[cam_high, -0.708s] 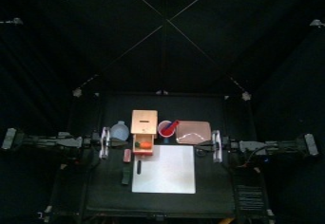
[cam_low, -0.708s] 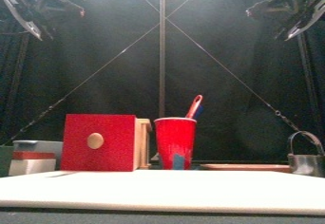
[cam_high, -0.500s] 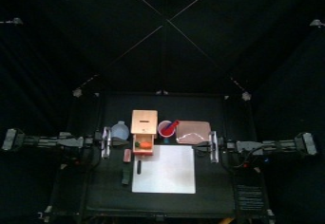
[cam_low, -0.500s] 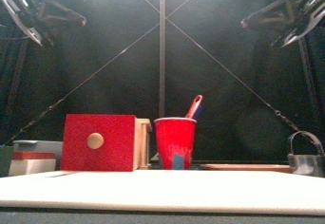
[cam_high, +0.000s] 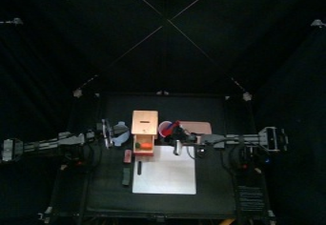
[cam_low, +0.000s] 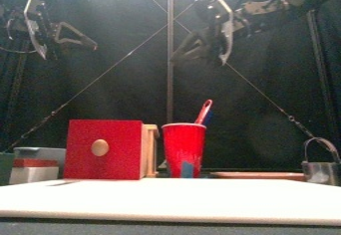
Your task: Grab carrot from open drawer and put onto cutting board
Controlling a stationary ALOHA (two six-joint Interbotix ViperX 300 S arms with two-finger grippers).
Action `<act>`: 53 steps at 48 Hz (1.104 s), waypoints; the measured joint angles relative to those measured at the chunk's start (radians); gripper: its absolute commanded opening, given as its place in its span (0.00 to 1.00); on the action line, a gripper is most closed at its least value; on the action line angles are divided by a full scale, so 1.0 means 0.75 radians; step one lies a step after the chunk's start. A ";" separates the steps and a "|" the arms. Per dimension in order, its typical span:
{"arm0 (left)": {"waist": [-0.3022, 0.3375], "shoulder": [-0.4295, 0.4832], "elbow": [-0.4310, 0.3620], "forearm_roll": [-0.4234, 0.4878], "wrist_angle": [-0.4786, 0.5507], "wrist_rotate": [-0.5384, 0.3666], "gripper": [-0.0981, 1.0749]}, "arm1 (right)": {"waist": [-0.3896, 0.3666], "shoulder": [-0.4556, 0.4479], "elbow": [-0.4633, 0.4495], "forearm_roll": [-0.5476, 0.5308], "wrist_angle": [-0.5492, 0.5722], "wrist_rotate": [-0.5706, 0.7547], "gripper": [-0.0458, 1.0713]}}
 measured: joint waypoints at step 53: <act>0.340 -0.002 0.098 0.000 0.108 0.006 0.09 | -0.070 0.802 -0.992 0.084 1.008 -0.033 0.62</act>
